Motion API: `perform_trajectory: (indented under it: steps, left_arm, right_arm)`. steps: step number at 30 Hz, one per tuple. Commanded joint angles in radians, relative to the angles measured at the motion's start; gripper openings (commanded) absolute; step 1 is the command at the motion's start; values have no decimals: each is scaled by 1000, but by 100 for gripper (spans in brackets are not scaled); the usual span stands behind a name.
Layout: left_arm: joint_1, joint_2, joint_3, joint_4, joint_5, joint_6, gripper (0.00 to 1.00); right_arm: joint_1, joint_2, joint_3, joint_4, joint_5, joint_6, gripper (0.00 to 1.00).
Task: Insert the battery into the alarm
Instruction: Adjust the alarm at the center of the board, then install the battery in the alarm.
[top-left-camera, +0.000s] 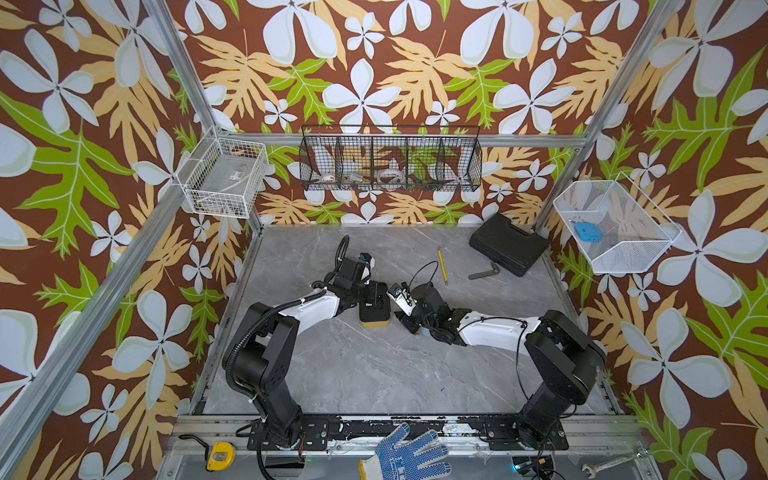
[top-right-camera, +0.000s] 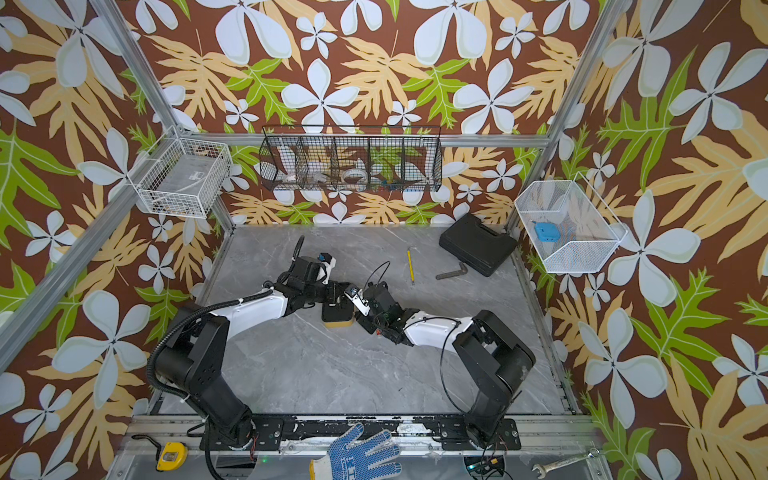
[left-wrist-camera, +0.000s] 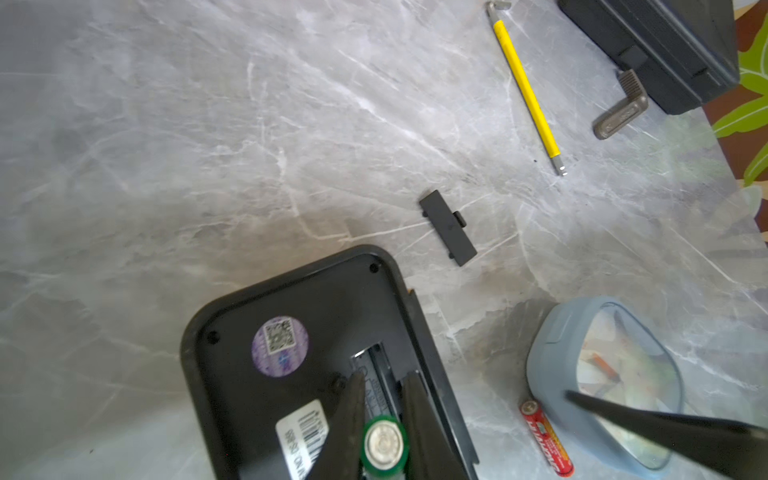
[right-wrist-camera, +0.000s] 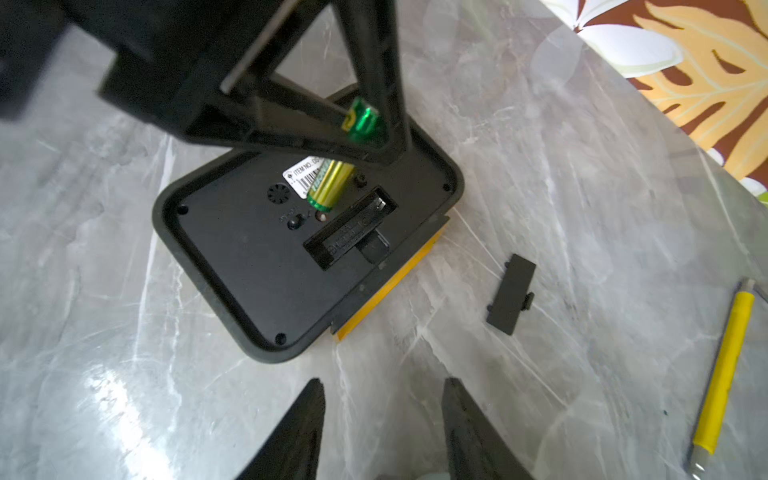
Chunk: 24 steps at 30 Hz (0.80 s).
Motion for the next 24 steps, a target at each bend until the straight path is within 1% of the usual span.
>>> perform_trajectory:
  steps: [1, 7, 14, 18, 24]
  left_arm:
    - [-4, -13, -25, 44, -45, 11, 7]
    - [-24, -18, -48, 98, -62, -11, 7]
    - [-45, -9, -47, 131, -70, -25, 7]
    - [-65, 3, -45, 130, -109, -25, 7]
    - [-85, -4, -57, 132, -200, -34, 7]
  right_arm:
    - [0, -58, -41, 75, 55, 52, 50]
    - [0, -116, -97, 75, 111, 73, 49]
    - [-1, -150, -151, 90, 134, 109, 49]
    - [0, -159, -172, 95, 148, 113, 50]
    - [-1, -176, -195, 107, 161, 119, 50]
